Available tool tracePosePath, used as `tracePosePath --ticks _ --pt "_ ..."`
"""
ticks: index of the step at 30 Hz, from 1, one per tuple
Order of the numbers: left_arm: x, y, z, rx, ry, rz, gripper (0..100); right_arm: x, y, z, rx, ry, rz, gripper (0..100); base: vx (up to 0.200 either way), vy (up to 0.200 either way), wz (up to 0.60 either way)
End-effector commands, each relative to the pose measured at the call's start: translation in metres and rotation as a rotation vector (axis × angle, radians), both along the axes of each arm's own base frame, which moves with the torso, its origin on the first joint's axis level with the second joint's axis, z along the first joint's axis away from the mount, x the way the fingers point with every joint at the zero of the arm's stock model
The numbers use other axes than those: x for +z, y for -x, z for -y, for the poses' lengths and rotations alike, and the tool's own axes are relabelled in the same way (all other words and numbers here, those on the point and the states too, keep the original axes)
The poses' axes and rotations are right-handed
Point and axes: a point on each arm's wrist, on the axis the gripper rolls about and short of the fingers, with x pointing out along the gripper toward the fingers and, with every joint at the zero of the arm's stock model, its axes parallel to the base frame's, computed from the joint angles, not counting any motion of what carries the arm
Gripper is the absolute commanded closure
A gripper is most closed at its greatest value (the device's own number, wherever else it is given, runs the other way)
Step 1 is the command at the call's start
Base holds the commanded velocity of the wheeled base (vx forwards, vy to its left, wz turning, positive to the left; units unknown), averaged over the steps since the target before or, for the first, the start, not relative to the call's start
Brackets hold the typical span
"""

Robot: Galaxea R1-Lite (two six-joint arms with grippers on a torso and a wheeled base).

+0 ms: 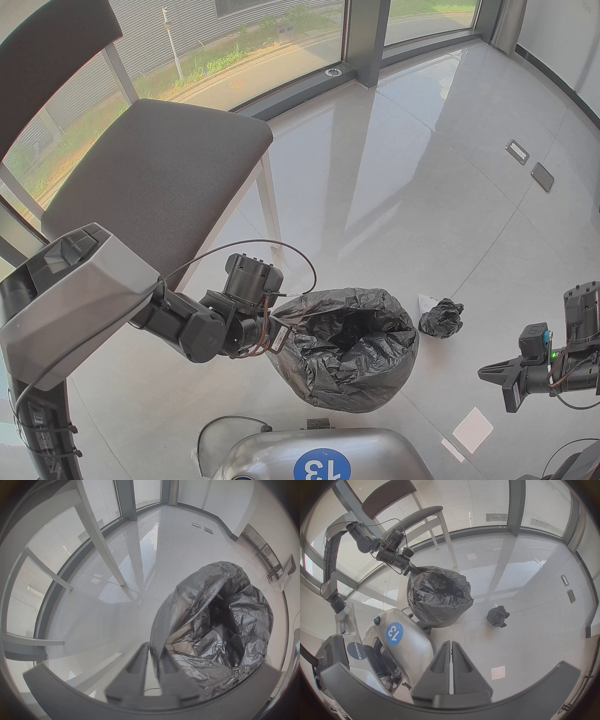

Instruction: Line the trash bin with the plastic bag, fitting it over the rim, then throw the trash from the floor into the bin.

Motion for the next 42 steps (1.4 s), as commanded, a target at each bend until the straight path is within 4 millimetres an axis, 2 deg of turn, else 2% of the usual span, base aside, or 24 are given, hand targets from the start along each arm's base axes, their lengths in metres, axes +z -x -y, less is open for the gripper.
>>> tracePosePath --ticks 1,9,11,18,26,30,35,36,42 --pt "0.002 0.001 0.0 0.002 0.004 0.003 0 0.001 -0.001 -0.001 0.003 -0.001 0.002 100 0.0 0.0 0.0" --pt "0.007 0.01 -0.005 0.005 -0.002 0.0 0 0.001 -0.004 -0.004 0.03 0.014 0.011 100 0.0 0.0 0.0" --pt "0.018 0.016 -0.01 0.005 0.008 0.015 0 0.003 -0.01 -0.009 0.066 0.033 0.024 100 0.0 0.0 0.0" --pt "0.048 0.035 -0.023 0.008 0.04 0.063 0 0.002 -0.036 -0.038 0.166 0.045 0.01 100 0.0 0.0 0.0" --pt "0.064 0.05 -0.044 0.042 0.063 0.081 0 -0.018 -0.079 -0.079 0.293 0.087 -0.032 100 0.0 0.0 0.0" --pt "0.07 0.055 -0.051 0.053 0.071 0.093 0 -0.026 -0.085 -0.088 0.375 0.073 -0.052 100 0.0 0.0 0.0" --pt "0.072 0.059 -0.057 0.063 0.074 0.095 0 -0.032 -0.09 -0.092 0.394 0.084 -0.061 100 0.0 0.0 0.0" --pt "0.072 0.059 -0.057 0.063 0.074 0.095 0 -0.032 -0.09 -0.092 0.394 0.084 -0.061 0 0.0 0.0 0.0" --pt "0.076 0.059 -0.058 0.062 0.081 0.105 0 -0.042 -0.094 -0.094 0.412 0.089 -0.091 0 0.0 0.0 0.0"
